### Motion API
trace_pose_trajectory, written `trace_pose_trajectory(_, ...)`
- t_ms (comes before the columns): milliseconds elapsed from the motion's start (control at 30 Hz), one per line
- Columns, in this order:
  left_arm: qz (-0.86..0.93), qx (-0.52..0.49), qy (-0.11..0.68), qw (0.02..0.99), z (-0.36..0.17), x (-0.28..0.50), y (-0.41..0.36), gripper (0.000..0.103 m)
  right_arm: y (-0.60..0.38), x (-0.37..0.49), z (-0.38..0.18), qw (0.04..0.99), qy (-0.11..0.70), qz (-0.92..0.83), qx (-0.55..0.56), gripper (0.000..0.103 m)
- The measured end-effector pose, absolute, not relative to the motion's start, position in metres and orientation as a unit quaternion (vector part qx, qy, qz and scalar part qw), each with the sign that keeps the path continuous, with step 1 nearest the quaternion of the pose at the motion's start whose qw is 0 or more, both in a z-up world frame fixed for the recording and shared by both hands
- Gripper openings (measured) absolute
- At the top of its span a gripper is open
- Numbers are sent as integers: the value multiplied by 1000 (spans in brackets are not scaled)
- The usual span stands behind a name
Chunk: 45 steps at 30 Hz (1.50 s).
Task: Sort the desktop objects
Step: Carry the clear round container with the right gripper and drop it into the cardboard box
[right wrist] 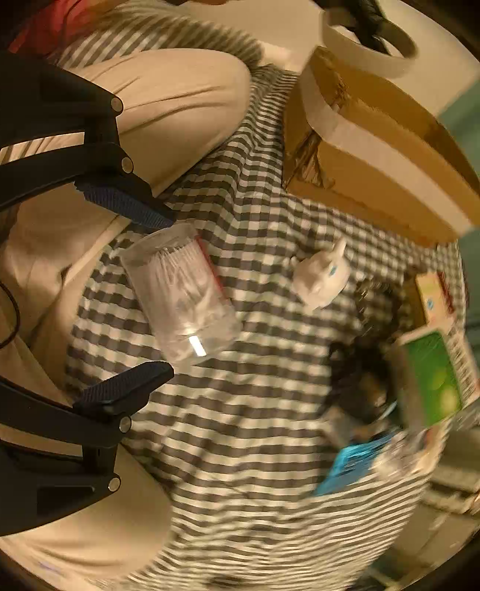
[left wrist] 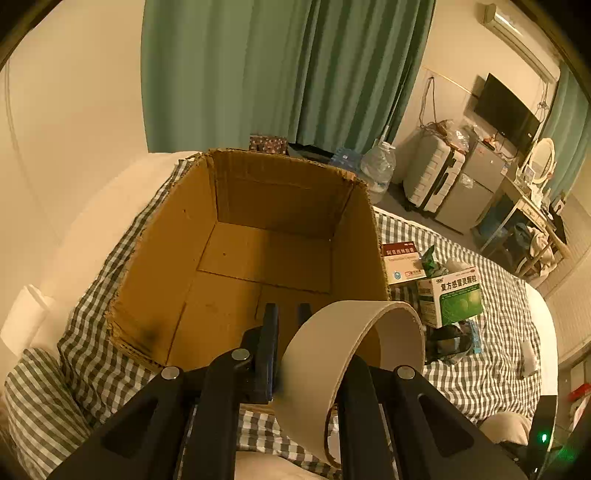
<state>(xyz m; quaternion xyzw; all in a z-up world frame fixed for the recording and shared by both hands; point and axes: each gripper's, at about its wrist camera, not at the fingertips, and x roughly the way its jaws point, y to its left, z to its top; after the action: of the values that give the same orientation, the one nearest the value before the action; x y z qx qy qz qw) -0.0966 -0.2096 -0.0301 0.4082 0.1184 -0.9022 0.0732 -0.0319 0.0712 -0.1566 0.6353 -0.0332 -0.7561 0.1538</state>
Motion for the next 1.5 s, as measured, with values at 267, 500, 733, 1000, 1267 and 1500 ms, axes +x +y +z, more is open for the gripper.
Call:
trace_pose_trajectory(267,-905,405,111,66,-27,-98,-196,10,81,-53,-200,96,-247,-682,682,82)
trace_pose_trajectory(500,-903,410,108,73,-31,-101,-203,10,60,-71,-234,81,-240,-668,699,77)
trace_pose_trajectory(733,-897,412,122,101,-33,-112,-231,10,36,-79,-141,143,-179,-752,618,62)
trace_pose_trajectory(1000,-888,421,136,127,-45,-125,-262,10,-20,-103,-42,256,-127,-810,511,61)
trace_pose_trajectory(1267,-873,448,134,136,-56,-124,-276,62,-89,-142,-36,245,-76,-838,481,63)
trace_pose_trajectory(1500,-875,438,132,159,-42,-111,-279,91,-77,-132,-15,235,-61,-865,439,80)
